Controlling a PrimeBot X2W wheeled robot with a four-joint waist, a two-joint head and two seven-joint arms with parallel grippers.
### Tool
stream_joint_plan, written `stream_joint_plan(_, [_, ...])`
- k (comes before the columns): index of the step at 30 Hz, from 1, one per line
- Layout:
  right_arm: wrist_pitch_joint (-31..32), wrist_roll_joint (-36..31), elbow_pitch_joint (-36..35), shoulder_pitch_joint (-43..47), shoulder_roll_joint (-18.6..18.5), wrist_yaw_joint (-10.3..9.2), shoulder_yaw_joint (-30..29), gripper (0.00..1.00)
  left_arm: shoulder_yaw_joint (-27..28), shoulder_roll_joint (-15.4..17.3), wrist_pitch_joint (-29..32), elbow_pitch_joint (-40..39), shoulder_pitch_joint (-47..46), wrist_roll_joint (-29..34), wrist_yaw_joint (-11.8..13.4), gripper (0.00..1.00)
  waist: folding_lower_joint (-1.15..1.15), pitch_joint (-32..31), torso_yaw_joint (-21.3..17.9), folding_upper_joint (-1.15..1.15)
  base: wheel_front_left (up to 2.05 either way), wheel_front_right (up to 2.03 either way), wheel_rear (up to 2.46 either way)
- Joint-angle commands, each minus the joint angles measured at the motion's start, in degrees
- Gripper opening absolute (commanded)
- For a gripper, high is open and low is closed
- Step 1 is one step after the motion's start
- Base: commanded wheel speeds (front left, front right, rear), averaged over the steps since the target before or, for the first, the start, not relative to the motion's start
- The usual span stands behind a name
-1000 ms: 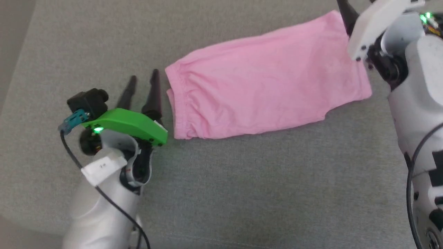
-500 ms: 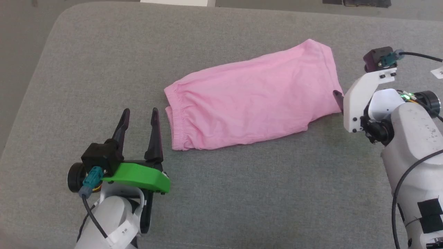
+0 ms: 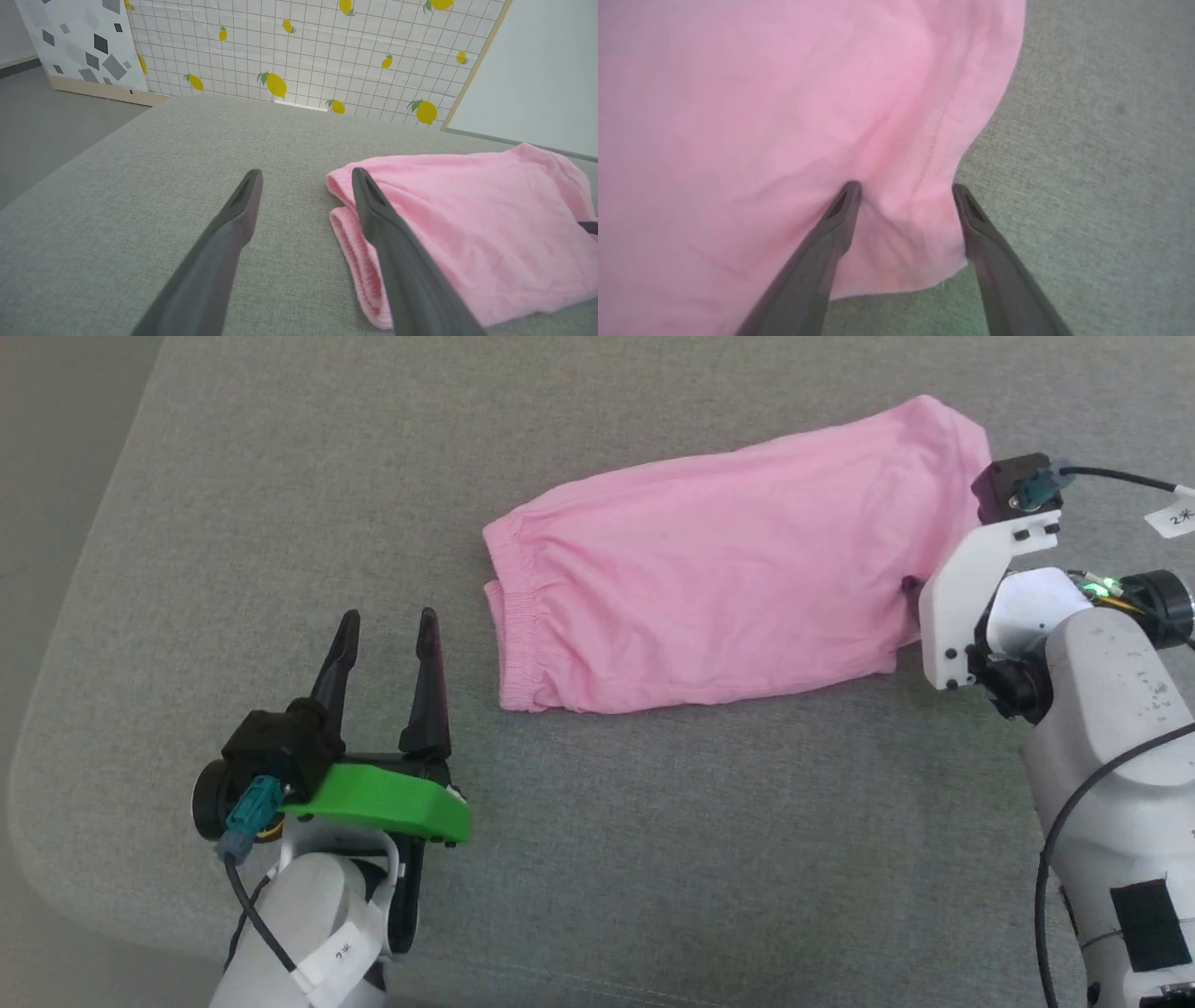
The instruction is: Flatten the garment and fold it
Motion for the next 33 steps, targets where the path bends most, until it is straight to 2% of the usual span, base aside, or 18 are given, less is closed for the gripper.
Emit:
stream_joint_plan(1, [1.7,-0.2,1.2,1.3,0.4,-0.08,0.6,1.0,0.3,-0.5,-0.3,0.2,-0.9,0.7,-0.5,1.0,0.0,0.7,0.7,0.0,0.0,0.0,0.0])
stream_joint_plan(2, [2.8,0.0,1.4,1.5,0.4,-0.08,0.7,1.0,0.4,-0.7,-0.3,0.5,-1.0,0.8,-0.7,1.0,0.0,0.7,0.7,0.0,0.0,0.0,0.0])
stream_joint_plan(4, [4.3,0.7,1.3,1.5,0.3,-0.08,0.8,0.0,0.6,-1.1,-0.3,0.8,-1.0,1.1,-1.0,1.0,0.0,0.6,0.7,0.0,0.0,0.0,0.0])
stream_joint_plan(9, [4.0,3.2,-1.1,1.4,-0.4,-0.08,1.2,0.0,0.9,-1.7,-0.2,2.1,-0.8,0.8,-1.9,1.0,0.0,-0.3,0.1,0.0,0.0,0.0,0.0])
stream_joint_plan(12, [3.4,4.8,-3.1,1.6,-0.8,-0.08,1.2,0.0,0.6,-2.2,2.5,2.7,-1.4,-0.6,-2.1,1.0,0.0,-1.2,-0.5,0.0,0.0,0.0,0.0])
stream_joint_plan(15, [2.9,5.9,-4.9,1.9,-1.0,-0.08,1.6,0.0,-0.3,-2.8,9.5,2.8,-2.8,-2.5,-1.7,1.0,0.0,-1.8,-1.2,0.0,0.0,0.0,0.0])
stream_joint_plan(17, [3.0,6.5,-5.9,2.1,-1.1,-0.08,1.9,0.0,-1.5,-2.9,16.3,3.1,-4.2,-3.3,-1.0,1.0,0.0,-2.1,-1.6,0.0,0.0,0.0,0.0])
stream_joint_plan(21, [3.5,7.4,-7.7,2.7,-1.2,-0.08,2.7,0.0,-3.2,-3.5,29.9,4.1,-7.6,-4.9,1.7,1.0,0.0,-2.0,-2.4,0.0,0.0,0.0,0.0])
stream_joint_plan(23, [3.7,7.8,-8.5,2.9,-1.2,-0.08,3.3,0.0,-3.8,-3.1,36.4,5.9,-9.3,-4.6,4.0,1.0,0.0,-1.7,-3.1,0.0,0.0,0.0,0.0])
stream_joint_plan(26, [4.0,8.5,-9.6,2.9,-0.7,-0.08,4.4,0.0,-4.5,-1.9,42.8,8.7,-11.2,-3.5,6.5,1.0,0.0,-1.0,-4.2,0.0,0.0,0.0,0.0])
stream_joint_plan(30, [4.0,9.3,-10.5,2.6,-0.4,-0.08,5.8,0.0,-5.0,-1.7,48.5,11.6,-11.2,-4.3,7.7,1.0,0.0,-0.1,-5.5,0.0,0.0,0.0,0.0])
stream_joint_plan(31, [4.0,9.4,-10.7,2.6,-0.4,-0.08,6.1,0.0,-5.0,-1.6,49.2,11.9,-10.9,-4.6,7.7,0.79,0.0,0.0,-5.8,0.0,0.0,0.0,0.0])
stream_joint_plan(32, [4.0,9.6,-10.8,2.5,-0.4,-0.08,6.3,0.0,-4.9,-1.7,49.6,12.1,-10.6,-5.2,7.5,0.22,0.0,0.2,-6.0,0.0,0.0,0.0,0.0])
stream_joint_plan(33, [3.9,9.7,-10.9,2.5,-0.5,-0.08,6.5,0.0,-4.7,-1.9,49.6,12.2,-10.3,-5.7,7.3,0.0,0.0,0.3,-6.1,0.0,0.0,0.0,0.0])
